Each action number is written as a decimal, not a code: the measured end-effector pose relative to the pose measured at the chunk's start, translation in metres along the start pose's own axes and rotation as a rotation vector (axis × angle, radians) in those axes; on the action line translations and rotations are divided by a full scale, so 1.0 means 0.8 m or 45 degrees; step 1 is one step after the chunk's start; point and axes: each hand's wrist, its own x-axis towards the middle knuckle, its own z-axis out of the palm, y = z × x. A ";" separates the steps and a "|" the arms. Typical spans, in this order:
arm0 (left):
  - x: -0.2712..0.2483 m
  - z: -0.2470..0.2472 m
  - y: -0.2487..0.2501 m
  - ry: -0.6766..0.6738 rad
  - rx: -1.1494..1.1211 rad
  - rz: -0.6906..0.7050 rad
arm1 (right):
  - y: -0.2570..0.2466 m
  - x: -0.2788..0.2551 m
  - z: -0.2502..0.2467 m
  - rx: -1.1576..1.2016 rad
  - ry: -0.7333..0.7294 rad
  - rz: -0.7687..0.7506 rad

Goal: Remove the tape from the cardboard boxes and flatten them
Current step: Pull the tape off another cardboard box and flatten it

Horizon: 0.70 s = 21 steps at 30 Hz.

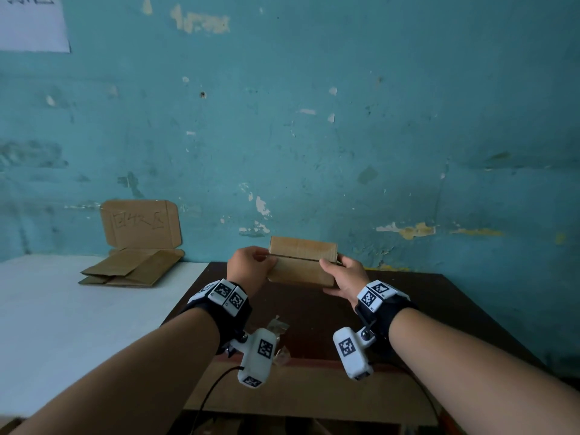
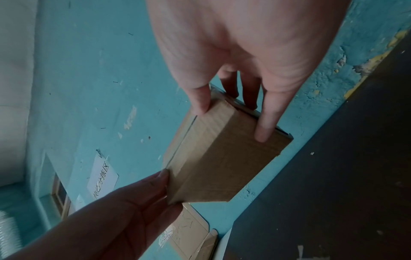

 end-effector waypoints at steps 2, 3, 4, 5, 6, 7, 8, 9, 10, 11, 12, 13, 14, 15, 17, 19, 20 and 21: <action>0.001 -0.001 0.005 0.019 -0.018 -0.020 | 0.002 0.001 0.000 -0.003 0.003 0.001; 0.002 -0.001 0.007 0.020 -0.036 -0.038 | 0.003 0.001 0.000 -0.009 0.001 0.001; 0.003 0.000 0.008 0.024 -0.055 -0.054 | 0.003 0.001 0.000 -0.015 0.004 0.000; 0.003 0.000 0.009 0.032 -0.074 -0.068 | 0.002 0.000 0.000 -0.026 0.014 -0.004; 0.004 0.000 0.009 0.038 -0.091 -0.075 | 0.002 -0.001 -0.001 -0.037 0.031 -0.014; 0.004 0.000 0.009 0.043 -0.103 -0.080 | 0.001 -0.001 -0.001 -0.048 0.047 -0.026; 0.003 0.000 0.009 0.041 -0.111 -0.084 | 0.002 -0.002 -0.002 -0.059 0.056 -0.042; 0.001 0.000 0.010 0.034 -0.125 -0.089 | 0.002 -0.003 -0.003 -0.074 0.056 -0.058; -0.001 -0.001 0.010 0.026 -0.143 -0.094 | 0.002 -0.004 -0.003 -0.089 0.051 -0.070; -0.002 -0.001 0.010 0.021 -0.154 -0.097 | 0.003 -0.005 -0.004 -0.096 0.044 -0.076; -0.003 -0.001 0.010 0.019 -0.160 -0.099 | 0.004 -0.005 -0.004 -0.096 0.037 -0.079; -0.005 -0.002 0.010 0.016 -0.167 -0.102 | 0.004 -0.006 -0.005 -0.090 0.033 -0.082; -0.006 -0.003 0.011 0.014 -0.174 -0.101 | 0.005 -0.007 -0.005 -0.085 0.031 -0.084; -0.007 -0.003 0.010 0.011 -0.174 -0.098 | 0.005 -0.007 -0.005 -0.080 0.027 -0.086; -0.007 -0.004 0.009 0.008 -0.153 -0.089 | 0.006 -0.007 -0.005 -0.076 0.017 -0.095; -0.009 -0.005 0.008 0.011 -0.142 -0.080 | 0.007 -0.007 -0.003 -0.071 0.010 -0.104; -0.009 -0.005 0.008 0.012 -0.143 -0.078 | 0.007 -0.007 -0.002 -0.064 0.010 -0.103; -0.009 -0.005 0.008 0.009 -0.148 -0.077 | 0.006 -0.006 0.000 -0.053 0.009 -0.098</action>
